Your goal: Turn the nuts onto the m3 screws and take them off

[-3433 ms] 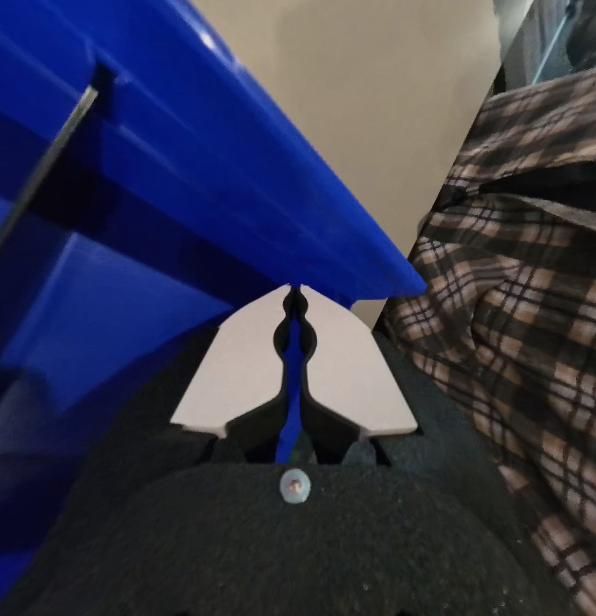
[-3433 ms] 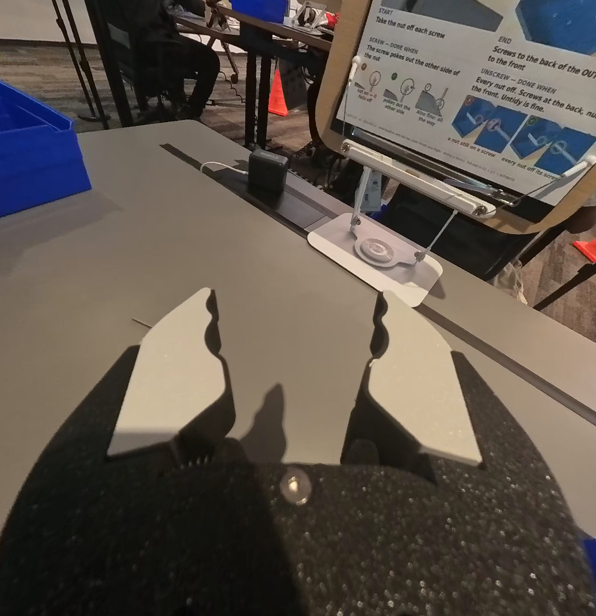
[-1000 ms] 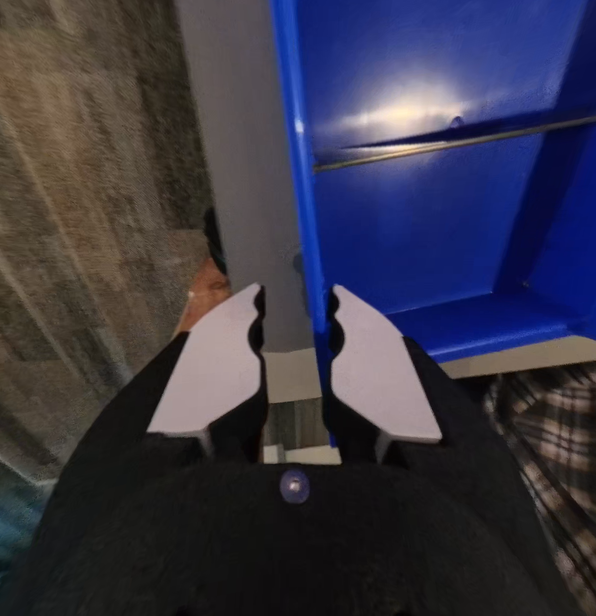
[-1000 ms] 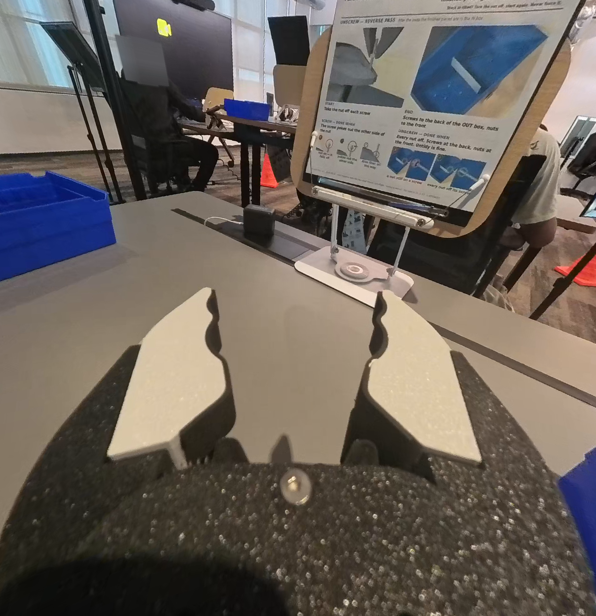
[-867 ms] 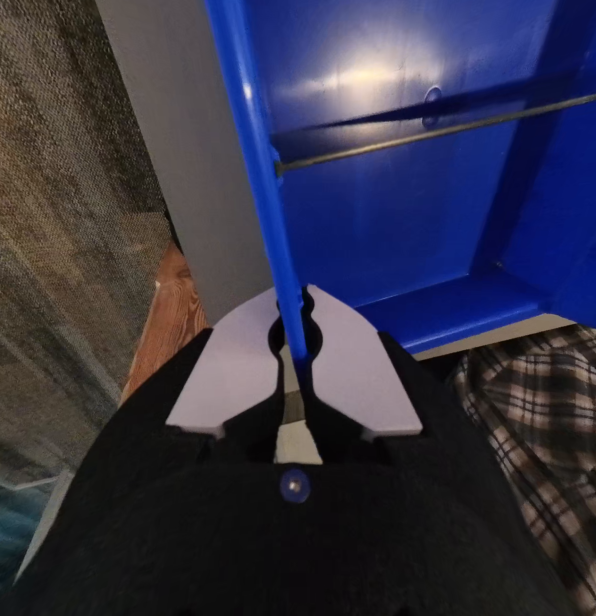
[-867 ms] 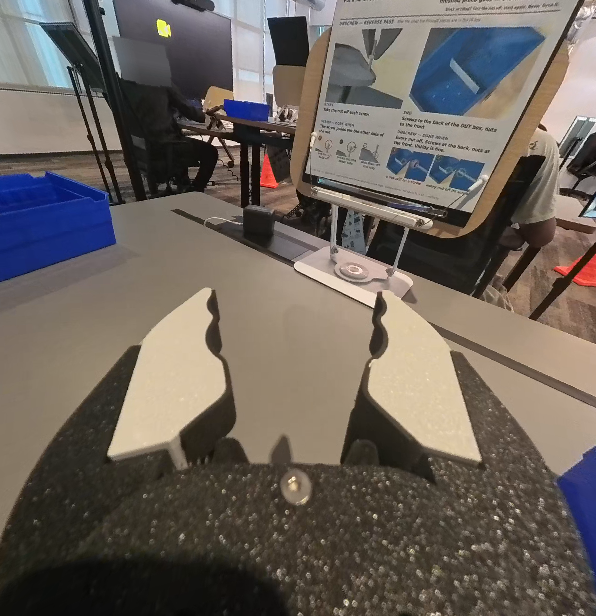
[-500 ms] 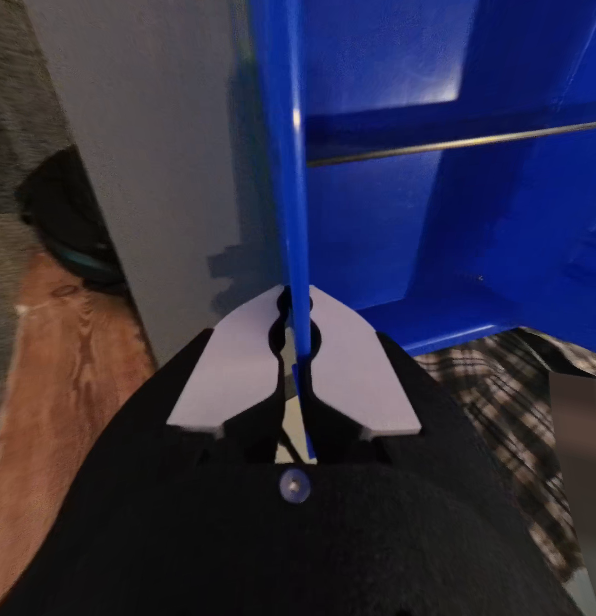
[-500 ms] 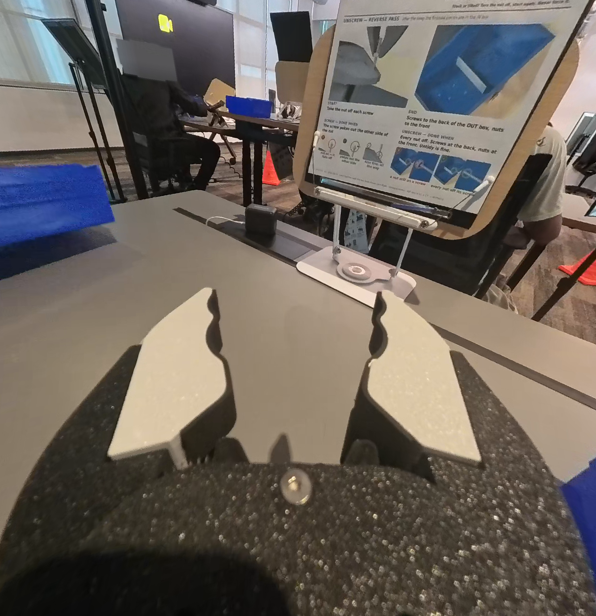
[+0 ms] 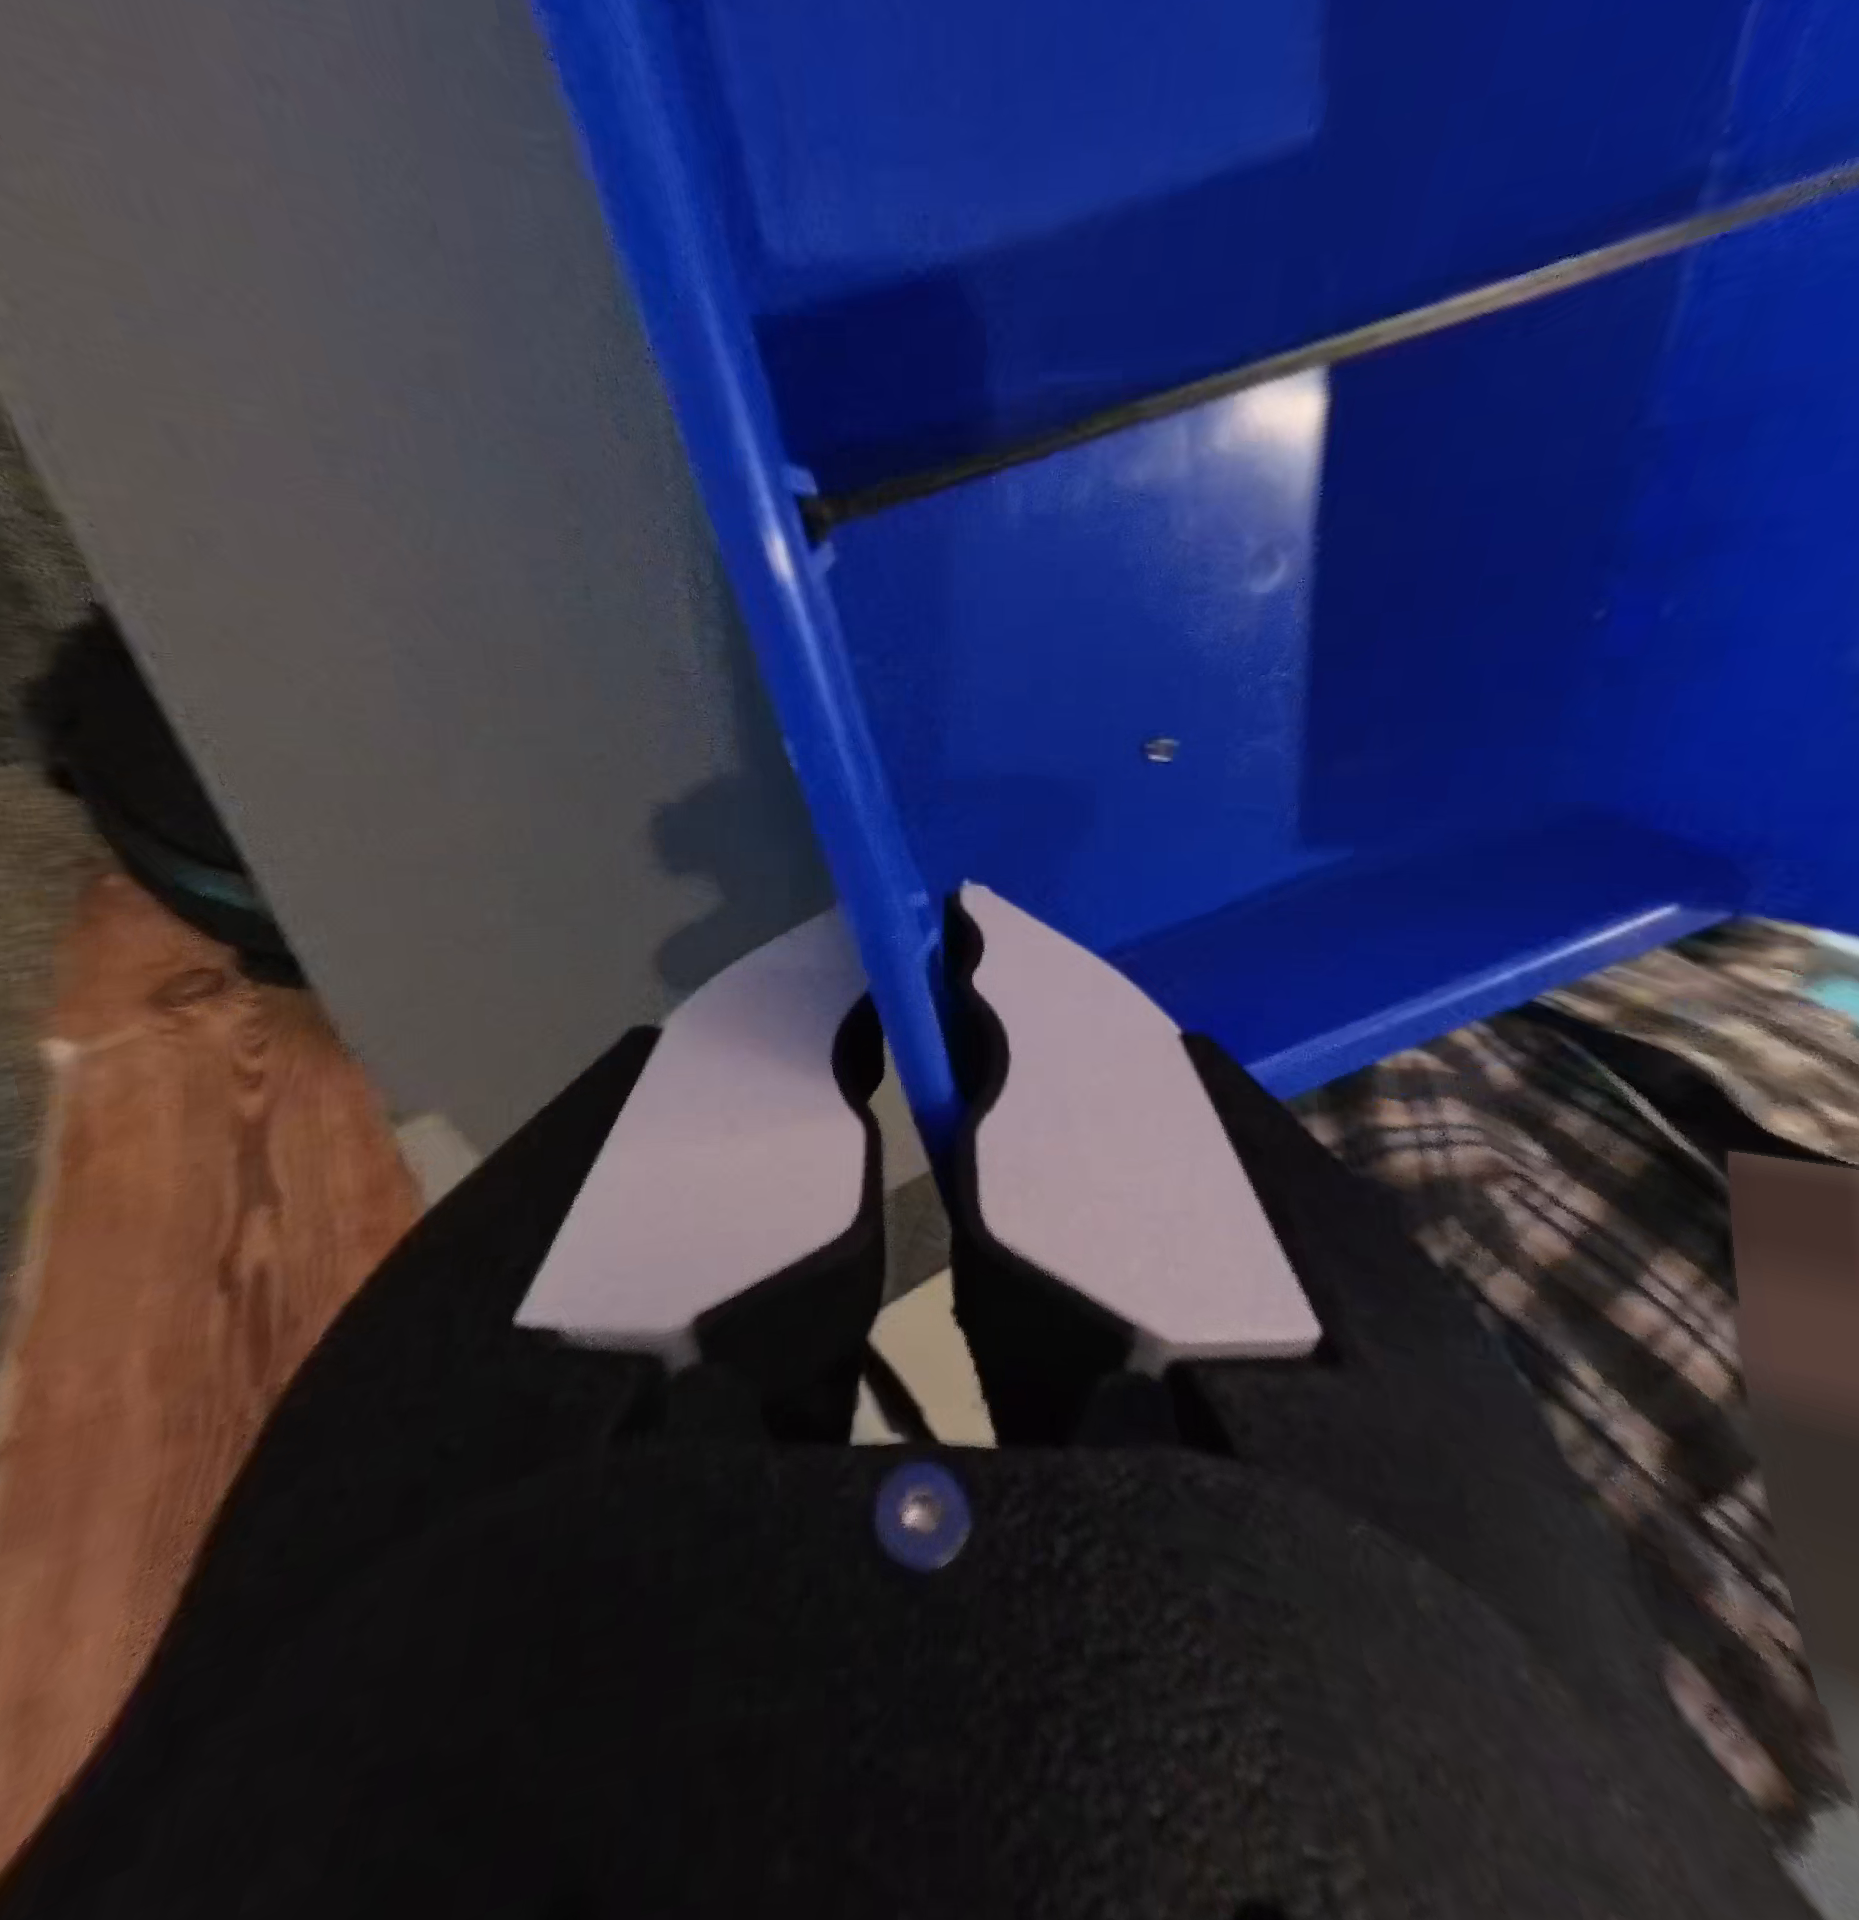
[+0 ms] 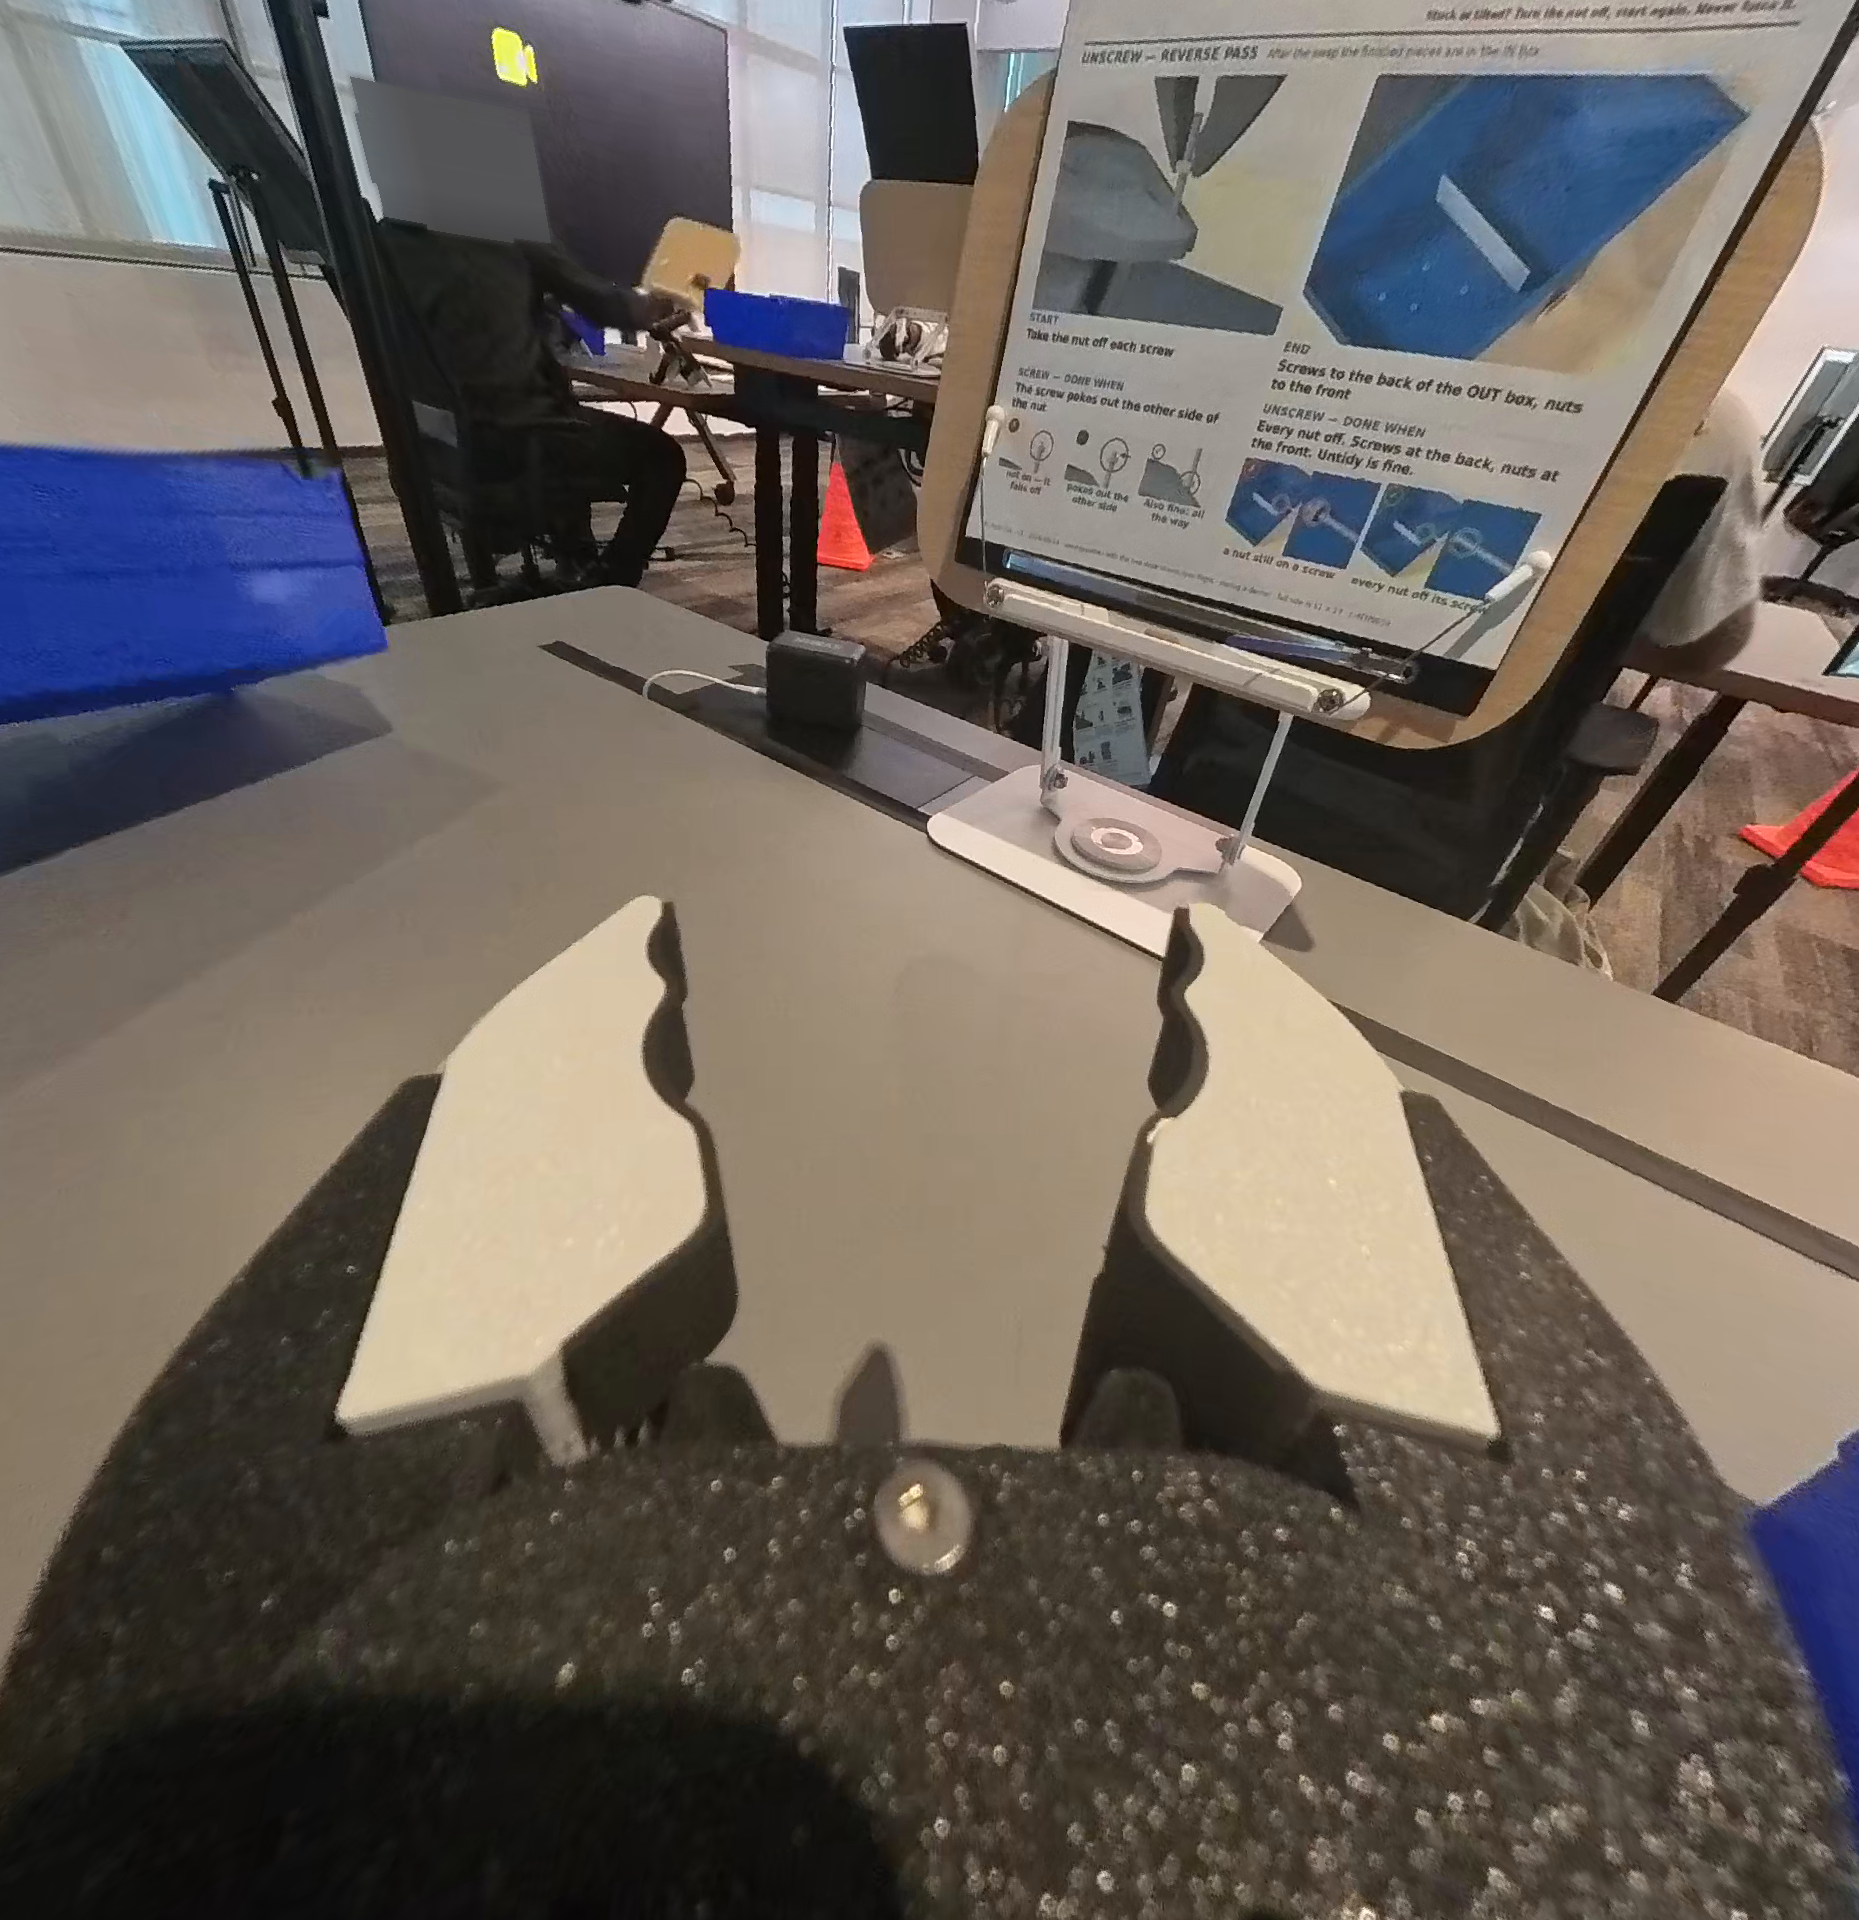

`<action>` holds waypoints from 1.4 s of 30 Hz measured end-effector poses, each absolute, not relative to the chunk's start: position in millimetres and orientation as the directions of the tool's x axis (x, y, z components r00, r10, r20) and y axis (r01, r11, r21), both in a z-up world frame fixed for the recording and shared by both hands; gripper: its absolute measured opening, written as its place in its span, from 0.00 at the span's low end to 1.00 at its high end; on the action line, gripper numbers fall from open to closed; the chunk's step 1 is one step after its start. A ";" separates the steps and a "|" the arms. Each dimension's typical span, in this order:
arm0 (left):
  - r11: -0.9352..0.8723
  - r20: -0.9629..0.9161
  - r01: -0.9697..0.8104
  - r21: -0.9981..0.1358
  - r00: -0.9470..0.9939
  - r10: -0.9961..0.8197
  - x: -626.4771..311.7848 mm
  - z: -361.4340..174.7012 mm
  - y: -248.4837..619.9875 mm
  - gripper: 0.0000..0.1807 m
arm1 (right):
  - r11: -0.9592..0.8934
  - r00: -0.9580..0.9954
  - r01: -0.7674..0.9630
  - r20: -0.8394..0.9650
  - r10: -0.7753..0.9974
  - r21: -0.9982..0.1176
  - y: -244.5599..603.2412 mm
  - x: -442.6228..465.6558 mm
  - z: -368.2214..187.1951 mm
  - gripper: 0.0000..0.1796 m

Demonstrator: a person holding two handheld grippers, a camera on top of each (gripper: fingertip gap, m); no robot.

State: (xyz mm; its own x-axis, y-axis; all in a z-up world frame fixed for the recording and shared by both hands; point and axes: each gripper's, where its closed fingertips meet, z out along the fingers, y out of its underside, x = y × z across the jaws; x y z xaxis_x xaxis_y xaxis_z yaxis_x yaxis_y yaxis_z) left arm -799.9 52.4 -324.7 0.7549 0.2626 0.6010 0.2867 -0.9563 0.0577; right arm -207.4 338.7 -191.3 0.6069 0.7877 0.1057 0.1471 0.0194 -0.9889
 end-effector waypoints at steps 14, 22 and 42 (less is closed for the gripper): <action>-0.992 0.171 0.106 -0.071 0.981 0.093 -822.9 -333.8 64.3 0.03 | 0.003 0.606 0.149 0.093 0.790 -0.989 339.0 -209.0 -200.1 0.49; -0.984 0.035 0.144 -0.108 0.989 0.141 -828.5 -316.2 68.9 0.03 | 0.003 0.604 0.139 0.087 0.792 -0.990 338.9 -209.4 -200.6 0.49; -0.965 -0.099 0.193 -0.179 0.972 0.213 -838.6 -304.0 74.9 0.03 | 0.005 0.610 0.109 0.071 0.789 -0.994 336.6 -195.8 -201.5 0.49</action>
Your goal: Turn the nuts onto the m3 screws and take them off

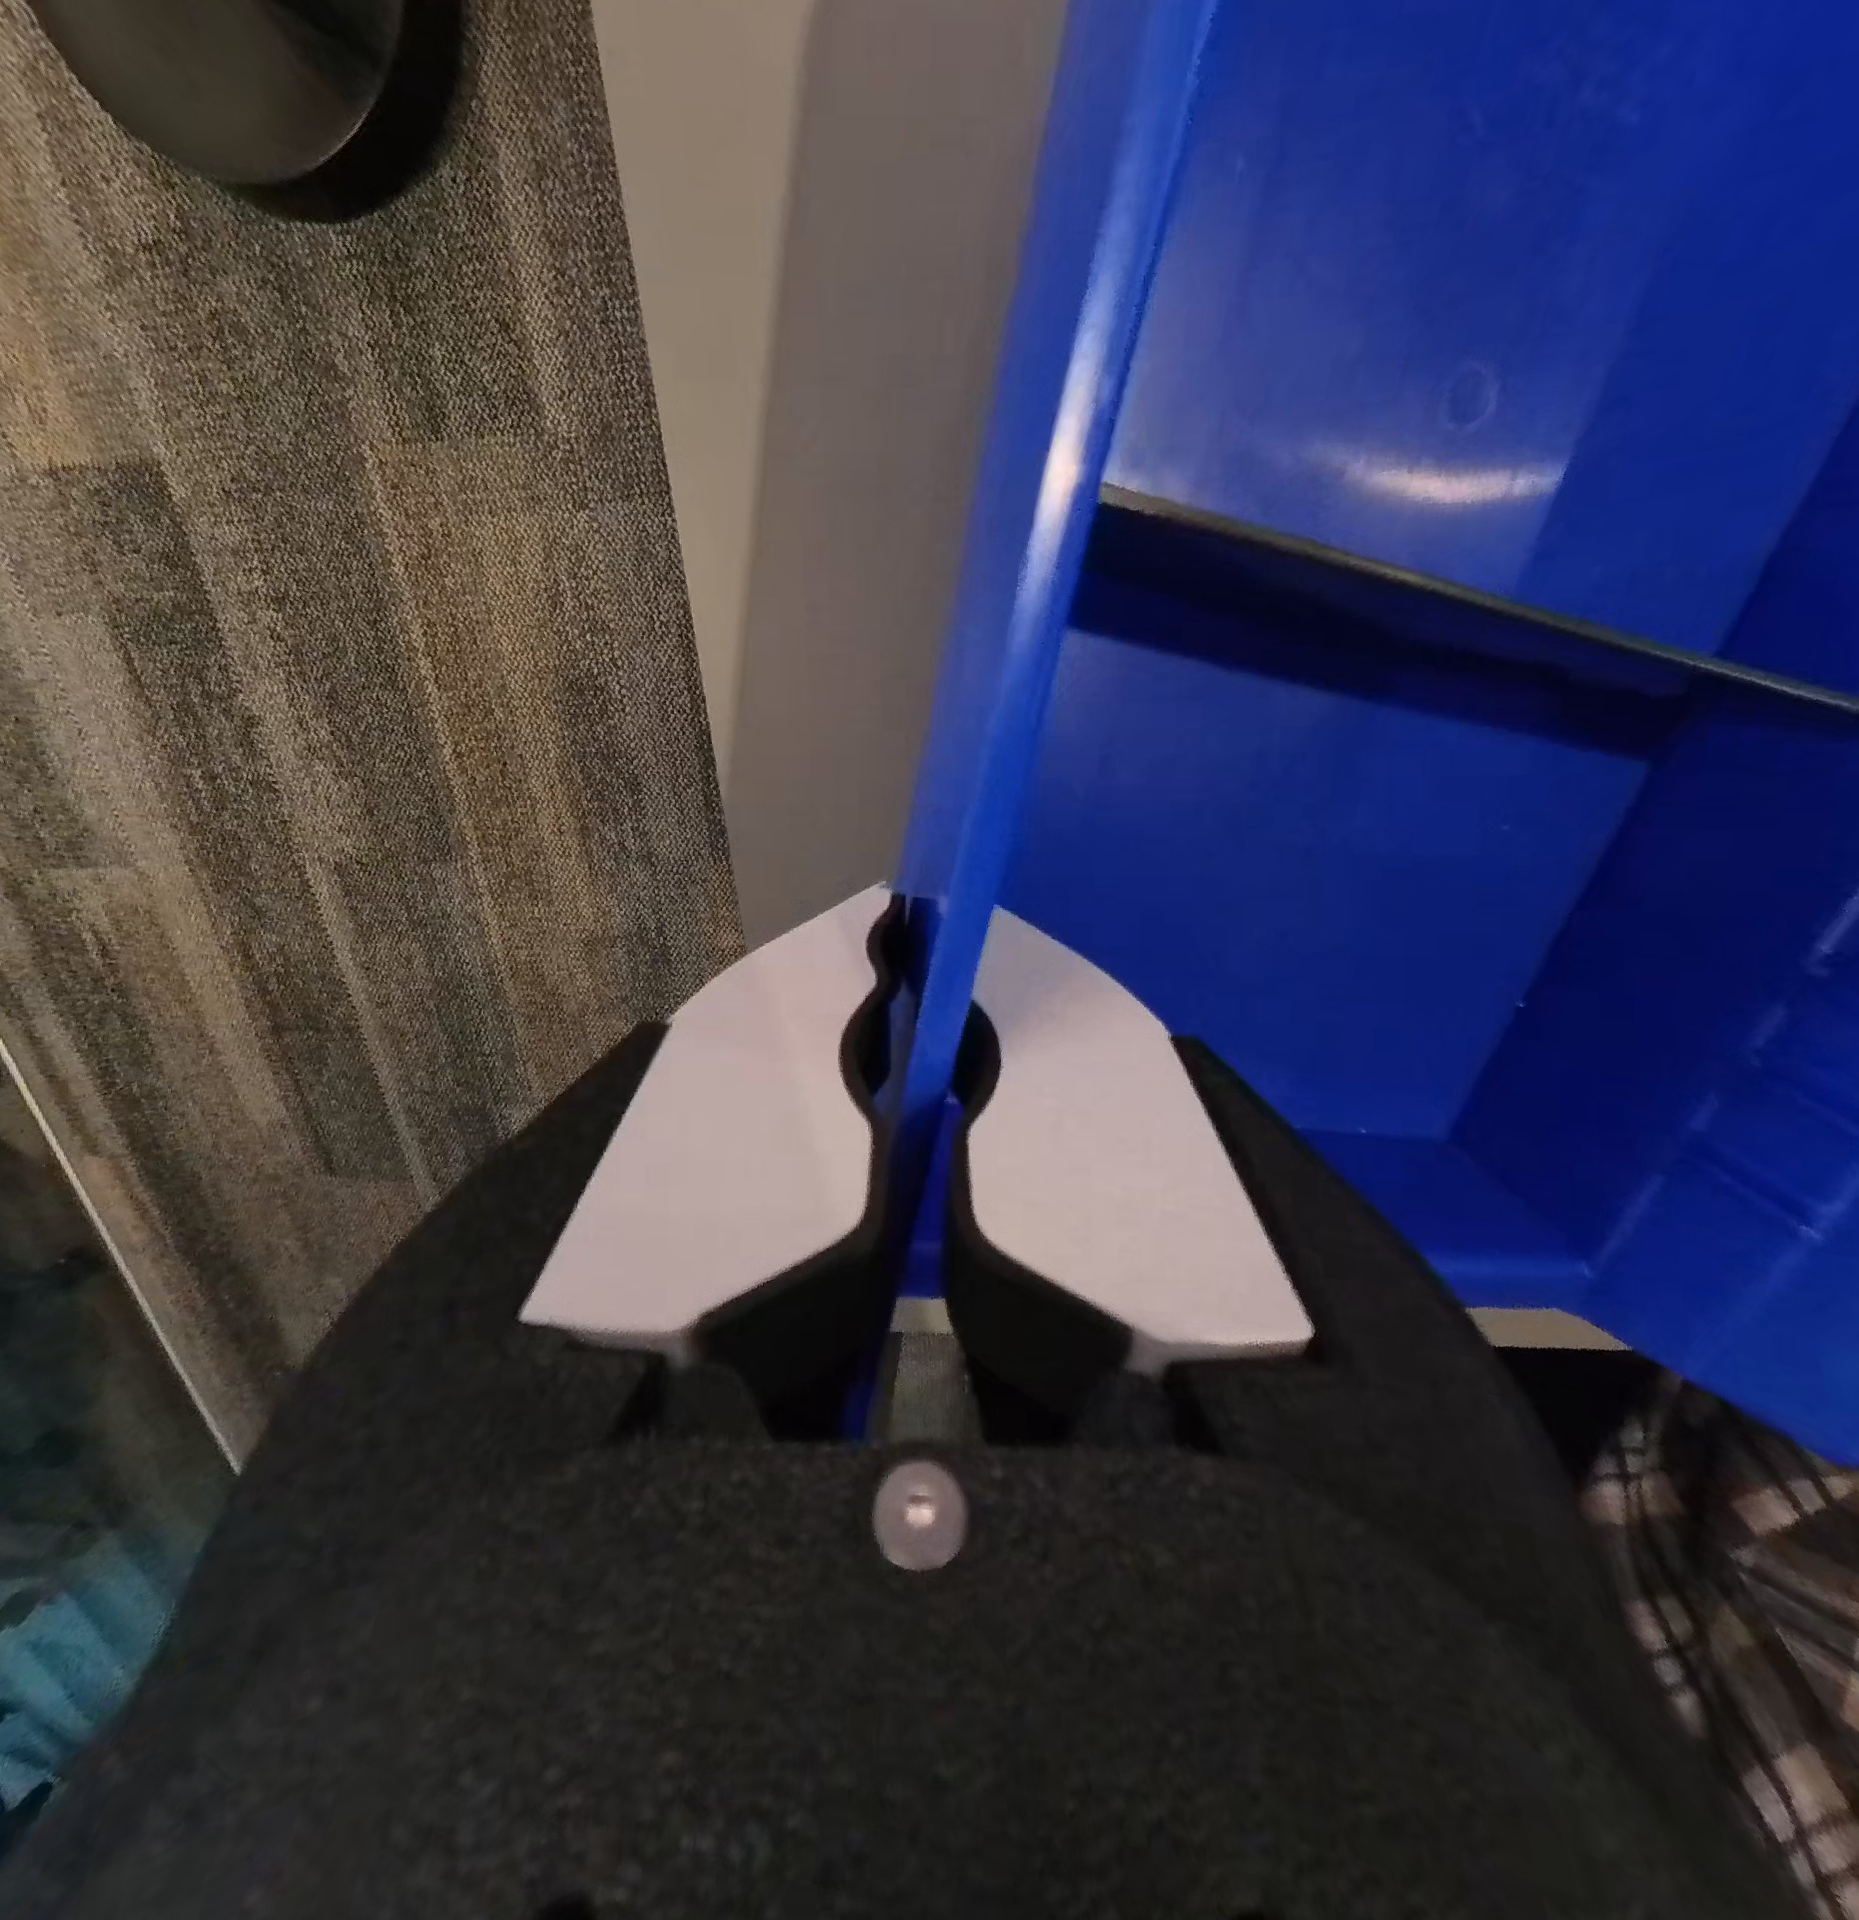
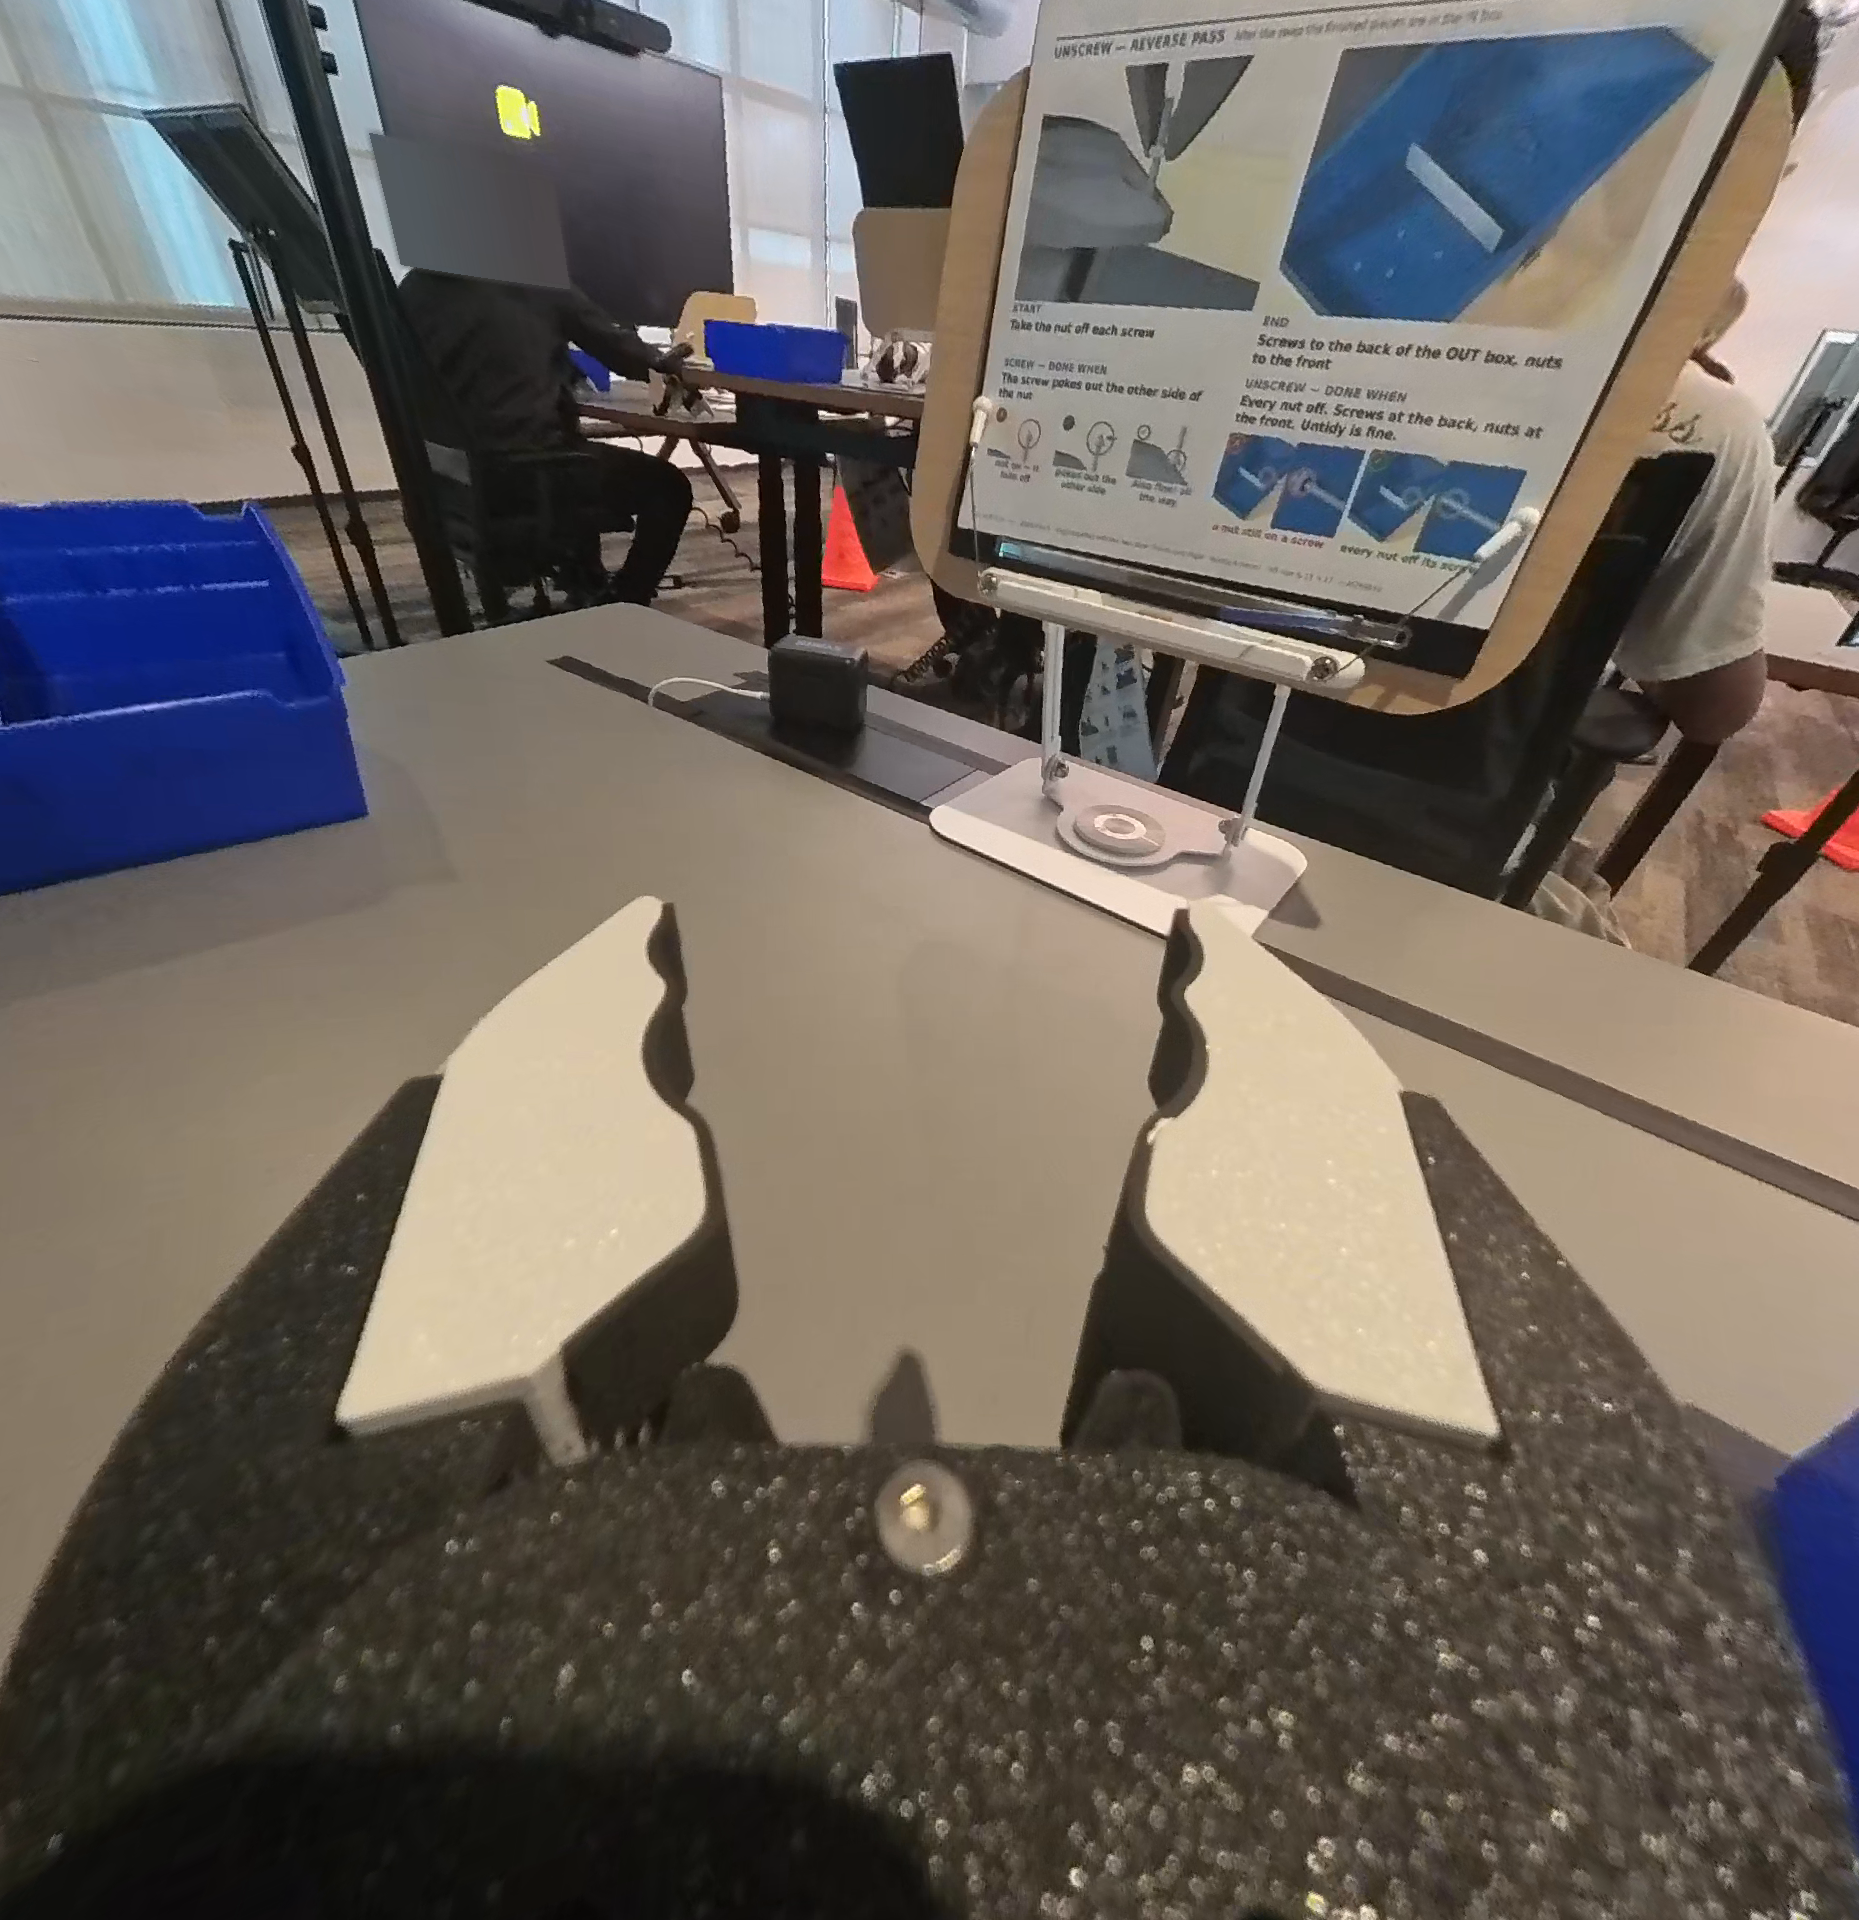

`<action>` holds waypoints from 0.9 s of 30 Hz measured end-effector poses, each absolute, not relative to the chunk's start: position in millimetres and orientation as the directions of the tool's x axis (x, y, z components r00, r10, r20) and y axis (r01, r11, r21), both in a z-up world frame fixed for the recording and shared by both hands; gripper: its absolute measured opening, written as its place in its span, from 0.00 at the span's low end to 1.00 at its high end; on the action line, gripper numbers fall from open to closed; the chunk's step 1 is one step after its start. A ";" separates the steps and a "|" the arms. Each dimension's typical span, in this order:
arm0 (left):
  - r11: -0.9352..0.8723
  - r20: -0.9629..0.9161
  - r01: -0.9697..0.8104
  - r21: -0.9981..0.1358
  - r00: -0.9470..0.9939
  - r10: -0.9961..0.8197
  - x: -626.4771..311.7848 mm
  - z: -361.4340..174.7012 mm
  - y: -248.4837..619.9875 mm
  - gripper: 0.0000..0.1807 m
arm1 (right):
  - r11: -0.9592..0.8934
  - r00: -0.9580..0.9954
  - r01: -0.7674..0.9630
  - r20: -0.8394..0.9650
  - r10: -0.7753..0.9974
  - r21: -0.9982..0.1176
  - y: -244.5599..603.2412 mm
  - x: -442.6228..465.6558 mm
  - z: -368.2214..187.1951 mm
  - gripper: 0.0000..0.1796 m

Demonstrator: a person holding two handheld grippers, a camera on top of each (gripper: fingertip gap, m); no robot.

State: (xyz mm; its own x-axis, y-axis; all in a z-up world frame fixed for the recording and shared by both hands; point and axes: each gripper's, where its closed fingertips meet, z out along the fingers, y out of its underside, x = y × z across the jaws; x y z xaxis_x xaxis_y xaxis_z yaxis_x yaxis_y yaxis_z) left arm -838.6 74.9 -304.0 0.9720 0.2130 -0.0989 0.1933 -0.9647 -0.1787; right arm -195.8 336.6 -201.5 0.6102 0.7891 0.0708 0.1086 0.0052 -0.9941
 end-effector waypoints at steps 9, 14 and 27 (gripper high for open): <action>-0.963 -0.189 0.161 -0.216 0.961 0.203 -836.8 -286.9 79.5 0.03 | -0.002 0.611 0.089 0.053 0.790 -0.996 336.6 -188.3 -206.6 0.49; -0.962 -0.162 0.189 -0.199 0.961 0.223 -837.7 -294.7 77.0 0.03 | -0.004 0.610 0.082 0.047 0.791 -0.997 335.9 -185.3 -208.3 0.49; -0.958 -0.105 0.201 -0.202 0.969 0.225 -833.5 -306.9 76.5 0.03 | -0.008 0.605 0.079 0.041 0.796 -0.997 334.8 -188.0 -209.9 0.48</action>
State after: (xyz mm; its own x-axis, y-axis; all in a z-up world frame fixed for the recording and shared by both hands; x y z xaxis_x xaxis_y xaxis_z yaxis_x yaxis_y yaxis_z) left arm -833.5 76.5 -306.9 0.9686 0.2252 -0.1054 0.2008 -0.9585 -0.2025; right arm -188.0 334.8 -209.9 0.6045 0.7955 0.0412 0.0788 -0.0083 -0.9969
